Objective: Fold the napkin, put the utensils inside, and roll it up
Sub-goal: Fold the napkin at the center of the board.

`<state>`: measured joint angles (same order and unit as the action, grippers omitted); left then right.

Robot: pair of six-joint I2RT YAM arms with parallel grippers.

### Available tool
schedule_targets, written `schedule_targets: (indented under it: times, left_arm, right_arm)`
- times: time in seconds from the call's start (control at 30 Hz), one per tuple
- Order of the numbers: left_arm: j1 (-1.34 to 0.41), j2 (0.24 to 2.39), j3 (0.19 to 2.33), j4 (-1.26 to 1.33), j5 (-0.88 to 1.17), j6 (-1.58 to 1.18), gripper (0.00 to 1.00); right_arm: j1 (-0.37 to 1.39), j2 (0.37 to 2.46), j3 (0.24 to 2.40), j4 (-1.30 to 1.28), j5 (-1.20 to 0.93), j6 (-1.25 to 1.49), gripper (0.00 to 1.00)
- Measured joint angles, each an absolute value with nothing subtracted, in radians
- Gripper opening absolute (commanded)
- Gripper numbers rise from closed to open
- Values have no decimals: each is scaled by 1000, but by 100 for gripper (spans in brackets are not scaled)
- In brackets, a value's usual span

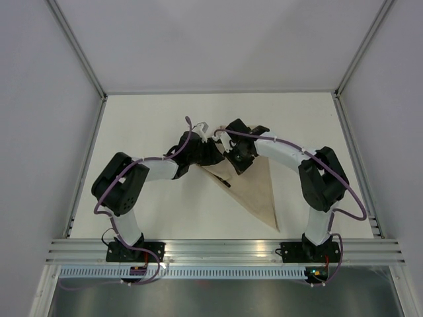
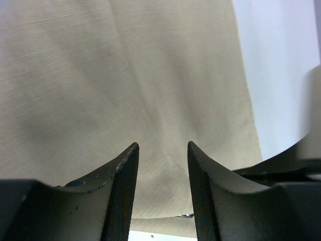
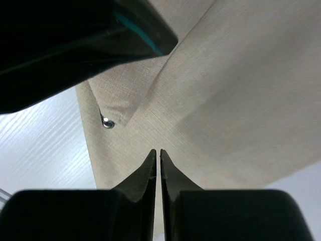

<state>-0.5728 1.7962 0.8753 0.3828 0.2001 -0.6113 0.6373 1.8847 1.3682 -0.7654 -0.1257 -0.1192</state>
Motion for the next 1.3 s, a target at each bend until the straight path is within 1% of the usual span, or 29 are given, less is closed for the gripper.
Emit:
schedule_targets:
  times: [0.23,0.43,0.57,0.8,1.1,1.3]
  left_arm:
    - [-573,1800,884,409,322,-615,50]
    - [-573,1827,881,446,406,-659,50]
    - [-573,1857,882,446,433,-683,49]
    - [-567,1937,932,375,440,-722,49]
    - [-525,1969,989,323,456,-741,49]
    - [-488,1972,1008,292,456,-740,49]
  right_arm:
    - [556,1713,1399,-842,-152,-265,15]
    - [534,1631,1291,-936,-164,-390,15]
    - [541,1668,1227,-981,-168,-434,15]
    - [541,1798,1229,-948,-163,-439,15]
    - [540,1960,1332,-897,-157,-411,14]
    - [540,2007,1407,-892,-157,-389,13]
